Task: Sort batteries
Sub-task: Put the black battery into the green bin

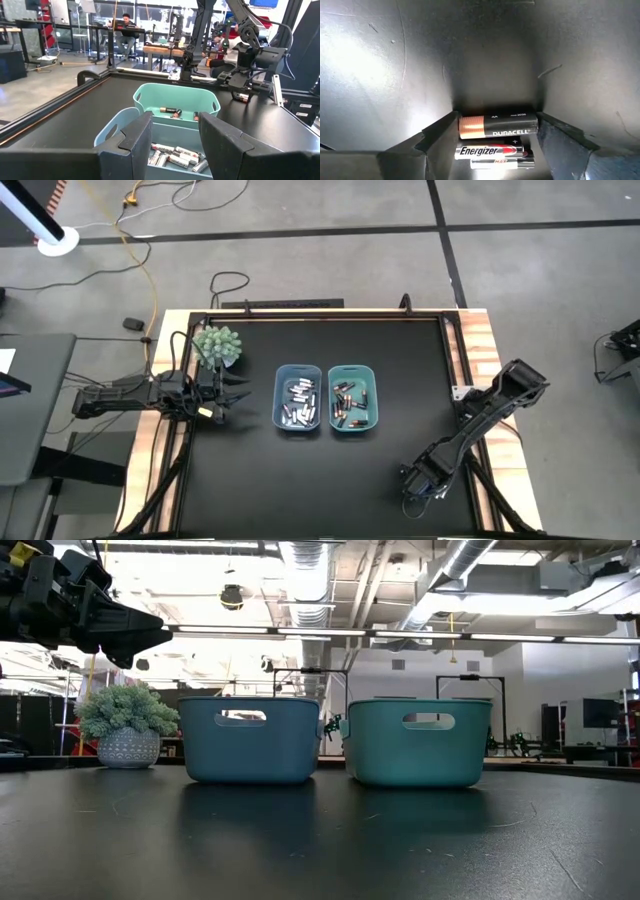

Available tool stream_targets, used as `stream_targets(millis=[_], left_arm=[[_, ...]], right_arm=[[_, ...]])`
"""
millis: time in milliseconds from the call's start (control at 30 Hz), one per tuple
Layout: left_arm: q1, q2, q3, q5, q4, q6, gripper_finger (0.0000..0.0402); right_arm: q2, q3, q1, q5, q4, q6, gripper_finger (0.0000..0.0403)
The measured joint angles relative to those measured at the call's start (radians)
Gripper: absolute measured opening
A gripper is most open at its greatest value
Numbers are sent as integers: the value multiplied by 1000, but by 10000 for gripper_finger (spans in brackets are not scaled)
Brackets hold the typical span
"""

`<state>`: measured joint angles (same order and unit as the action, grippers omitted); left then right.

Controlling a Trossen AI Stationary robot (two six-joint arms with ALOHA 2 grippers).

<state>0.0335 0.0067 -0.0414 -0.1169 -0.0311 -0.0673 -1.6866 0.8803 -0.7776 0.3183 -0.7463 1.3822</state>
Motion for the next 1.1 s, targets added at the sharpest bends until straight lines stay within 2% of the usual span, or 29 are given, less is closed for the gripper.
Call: stream_targets(millis=[367,733,900,1100], left_arm=[[0,0,0,0,0,0,158],[0,0,0,0,0,0,158],[0,0,0,0,0,0,158],[0,0,0,0,0,0,158]], right_arm=[[-1,-1,0,1,-3,-2,219],[22,-4,-1,-6,3,37,215],[84,-8,-4,-86,-5,110,215],[189,-7,-2,-269,-2,177,215]])
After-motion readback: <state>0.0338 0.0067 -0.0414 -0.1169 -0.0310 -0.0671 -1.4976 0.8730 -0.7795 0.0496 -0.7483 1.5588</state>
